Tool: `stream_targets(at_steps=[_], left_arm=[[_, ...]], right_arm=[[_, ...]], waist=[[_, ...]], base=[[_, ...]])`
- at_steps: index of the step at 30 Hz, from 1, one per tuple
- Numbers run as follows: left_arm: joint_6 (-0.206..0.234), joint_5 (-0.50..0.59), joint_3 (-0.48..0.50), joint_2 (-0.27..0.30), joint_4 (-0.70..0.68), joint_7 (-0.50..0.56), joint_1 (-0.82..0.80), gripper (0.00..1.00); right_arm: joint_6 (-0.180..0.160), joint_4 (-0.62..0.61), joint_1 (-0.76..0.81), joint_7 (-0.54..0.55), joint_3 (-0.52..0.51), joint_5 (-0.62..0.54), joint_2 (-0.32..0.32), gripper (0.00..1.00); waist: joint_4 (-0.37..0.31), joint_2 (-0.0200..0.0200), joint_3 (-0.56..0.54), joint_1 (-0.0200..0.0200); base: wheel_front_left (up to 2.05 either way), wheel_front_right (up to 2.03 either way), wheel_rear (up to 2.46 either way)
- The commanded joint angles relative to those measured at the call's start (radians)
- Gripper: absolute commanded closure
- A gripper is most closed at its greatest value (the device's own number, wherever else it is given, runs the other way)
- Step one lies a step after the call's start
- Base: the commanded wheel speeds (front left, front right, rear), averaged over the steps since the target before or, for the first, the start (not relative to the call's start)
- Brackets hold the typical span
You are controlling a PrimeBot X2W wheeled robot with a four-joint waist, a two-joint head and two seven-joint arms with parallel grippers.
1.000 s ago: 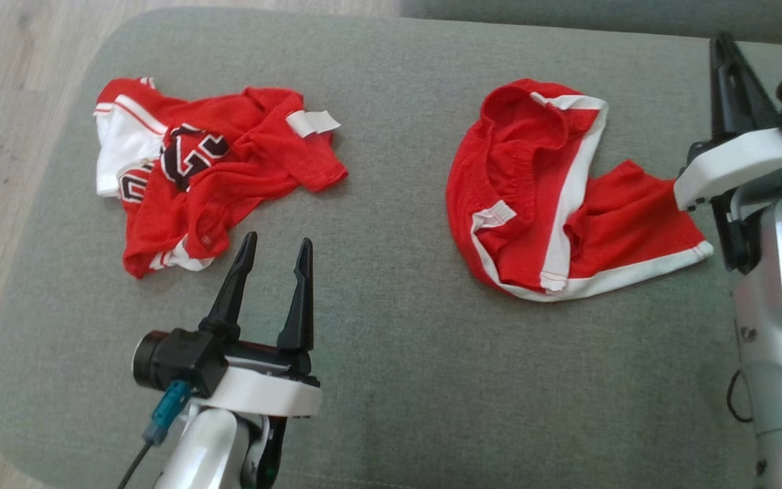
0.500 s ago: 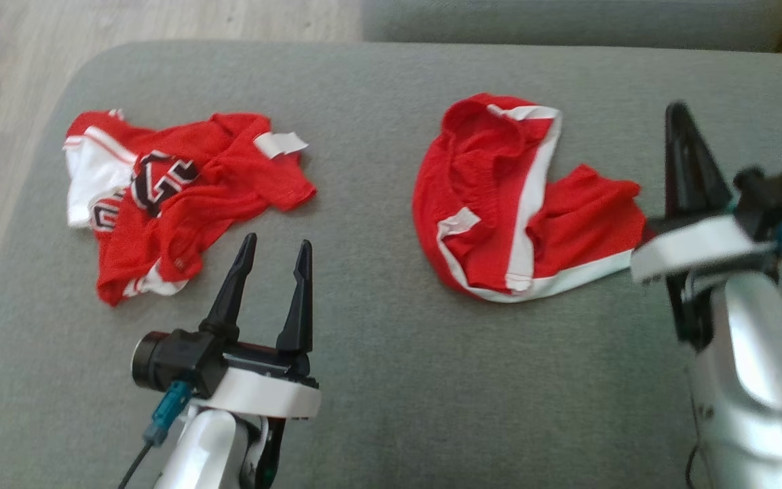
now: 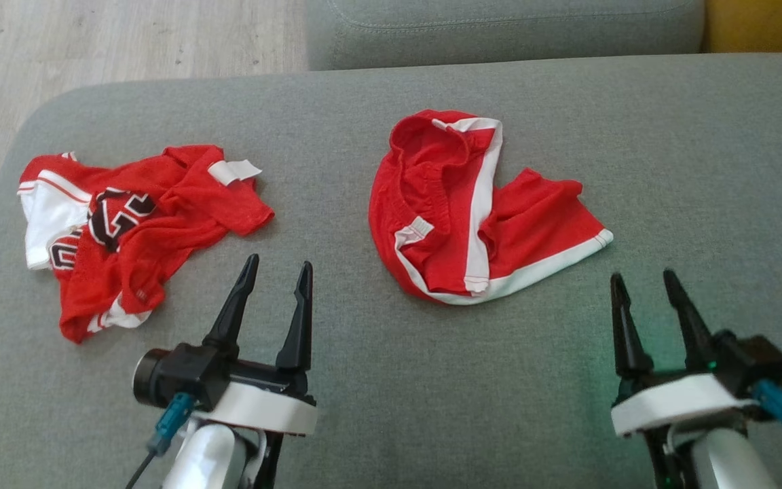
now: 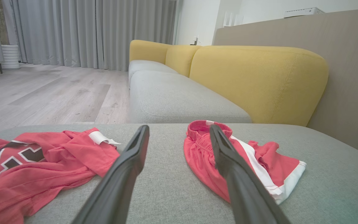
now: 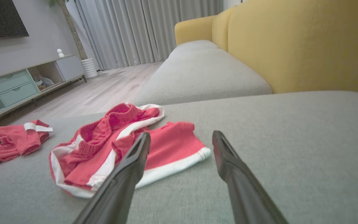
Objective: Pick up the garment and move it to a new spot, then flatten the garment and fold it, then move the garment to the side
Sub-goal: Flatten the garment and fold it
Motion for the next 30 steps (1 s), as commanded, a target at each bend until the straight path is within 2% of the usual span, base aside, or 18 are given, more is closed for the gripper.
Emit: stream_targets(at_steps=[1, 9, 13, 18, 22, 30], left_arm=[[-0.005, 0.011, 0.041, 0.009, -0.024, -0.009, -0.017, 0.0], [-0.009, 0.009, 0.036, 0.003, -0.024, -0.009, -0.029, 0.0], [-0.011, 0.007, 0.029, -0.001, -0.026, -0.009, -0.039, 0.0], [-0.011, -0.001, 0.028, -0.004, -0.025, -0.009, -0.056, 0.0], [-0.015, -0.002, 0.017, -0.005, -0.019, -0.009, -0.065, 0.0], [-0.012, -0.011, 0.008, -0.007, -0.016, -0.009, -0.069, 0.0]], right_arm=[[-0.001, -0.037, -0.023, -0.016, 0.03, 0.011, -0.004, 0.0], [-0.001, -0.053, -0.054, -0.014, 0.053, -0.007, -0.003, 0.0], [-0.001, -0.05, -0.1, 0.024, 0.09, -0.038, -0.003, 0.0], [-0.001, 0.014, -0.168, 0.095, 0.137, -0.078, -0.003, 0.0], [-0.001, 0.086, -0.208, 0.148, 0.169, -0.067, -0.003, 0.0], [-0.001, 0.187, -0.269, 0.147, 0.139, -0.039, -0.003, 0.0]], waist=[[-0.001, 0.0, 0.002, 0.0001], [0.023, 0.0, 0.026, 0.0001], [0.054, 0.0, 0.053, 0.0001], [0.103, 0.0, 0.089, 0.0001], [0.141, 0.0, 0.107, 0.0001], [0.186, 0.0, 0.125, 0.0001]], base=[[0.0, 0.0, 0.0], [0.0, 0.0, 0.0], [0.0, 0.0, 0.0], [0.0, 0.0, 0.0], [0.0, 0.0, 0.0], [0.0, 0.0, 0.0]])
